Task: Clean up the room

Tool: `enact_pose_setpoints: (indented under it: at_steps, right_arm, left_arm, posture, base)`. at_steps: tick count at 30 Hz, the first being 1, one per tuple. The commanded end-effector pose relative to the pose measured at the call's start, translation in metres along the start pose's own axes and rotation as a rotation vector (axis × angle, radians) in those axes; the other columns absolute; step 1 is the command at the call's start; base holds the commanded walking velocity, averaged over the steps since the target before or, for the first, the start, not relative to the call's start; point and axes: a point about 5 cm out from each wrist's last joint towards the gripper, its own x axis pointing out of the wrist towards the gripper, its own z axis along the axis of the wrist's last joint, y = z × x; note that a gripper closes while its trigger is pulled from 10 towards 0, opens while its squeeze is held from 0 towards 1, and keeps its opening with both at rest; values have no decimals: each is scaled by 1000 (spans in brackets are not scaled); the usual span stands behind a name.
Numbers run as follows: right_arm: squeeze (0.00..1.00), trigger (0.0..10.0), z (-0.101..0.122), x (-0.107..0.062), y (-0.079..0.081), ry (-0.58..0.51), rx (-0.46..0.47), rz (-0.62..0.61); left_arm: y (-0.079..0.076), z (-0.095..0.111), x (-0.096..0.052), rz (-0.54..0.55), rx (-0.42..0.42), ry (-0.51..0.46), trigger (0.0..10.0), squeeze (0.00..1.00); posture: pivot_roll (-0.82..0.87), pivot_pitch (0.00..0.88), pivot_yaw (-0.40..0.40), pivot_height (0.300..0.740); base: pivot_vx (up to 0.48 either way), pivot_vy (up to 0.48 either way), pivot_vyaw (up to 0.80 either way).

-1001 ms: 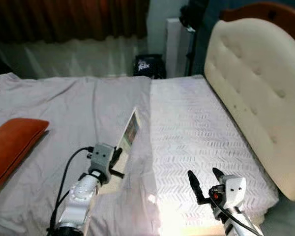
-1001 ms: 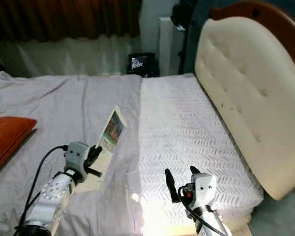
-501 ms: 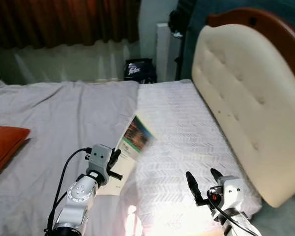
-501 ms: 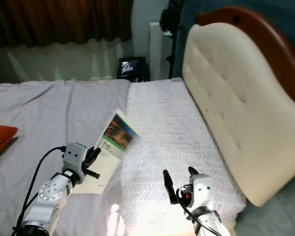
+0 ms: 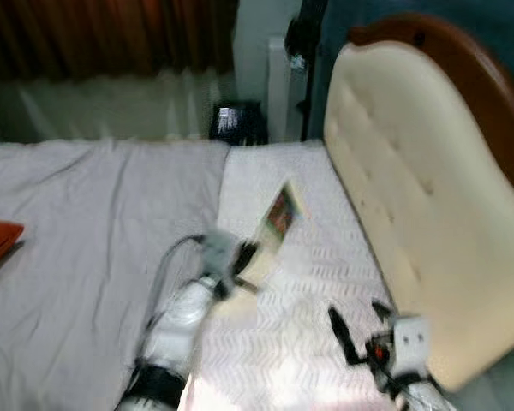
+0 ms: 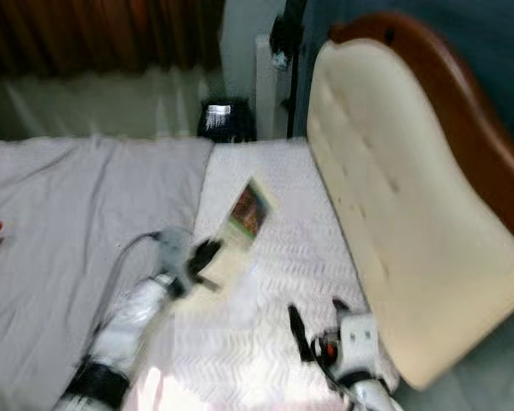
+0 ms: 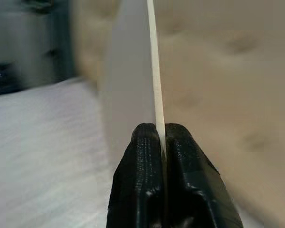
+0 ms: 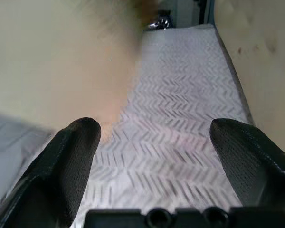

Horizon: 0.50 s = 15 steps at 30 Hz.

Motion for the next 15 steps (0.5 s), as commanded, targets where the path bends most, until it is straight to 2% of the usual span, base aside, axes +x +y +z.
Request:
enact_pose_setpoints:
  at_steps: [1, 2, 5, 6, 7, 9, 11, 12, 13, 15]
  right_arm:
    - [0, 10000, 4, -14, 7, 11, -17, 37]
    - [0, 10000, 3, -20, 8, 26, -23, 43]
    - [0, 10000, 2, -26, 9, 38, -27, 45]
    - [0, 10000, 1, -42, 11, 66, -28, 35]
    - [0, 10000, 2, -50, 13, 76, -28, 30]
    - [0, 10000, 2, -63, 14, 102, -23, 17]
    - [0, 10000, 6, -79, 17, 129, -26, 14]
    - [0, 10000, 7, -88, 18, 152, -24, 15]
    - [0, 10000, 7, -88, 18, 152, -24, 15]
    - [0, 10000, 12, -105, 20, 181, -26, 22]
  left_arm:
    - [-1, 5, 20, 21, -45, 18, 10000, 0]
    - [-7, 7, 30, 21, -57, 31, 10000, 0]
    - [-13, 8, 37, 15, -76, 44, 10000, 0]
    - [-32, 23, 55, -26, -67, 25, 10000, 0]
    - [-40, 31, 61, -45, -57, 6, 10000, 0]
    - [-37, 51, 70, -7, -57, -43, 10000, 0]
    - [-23, 65, 73, 74, -75, -80, 10000, 0]
    - [-12, 66, 71, 120, -111, -85, 10000, 0]
    - [-12, 66, 71, 120, -111, -85, 10000, 0]
    - [1, 66, 68, 179, -197, -88, 10000, 0]
  posture:
    - [-221, 0, -15, 740]
    - [-232, 0, -18, 740]
    - [-251, 7, -19, 740]
    - [-312, 46, -13, 740]
    - [-330, 64, -13, 740]
    - [-349, 87, -18, 740]
    - [-394, 149, -41, 740]
    - [-407, 168, -57, 740]
    - [-407, 168, -57, 740]
    - [-424, 196, -76, 740]
  base:
    - [0, 0, 0]
    - [0, 0, 0]
    - [0, 0, 0]
    - [0, 0, 0]
    - [0, 0, 0]
    - [0, 0, 0]
    - [0, 0, 0]
    - [0, 0, 0]
    - [0, 0, 0]
    - [0, 0, 0]
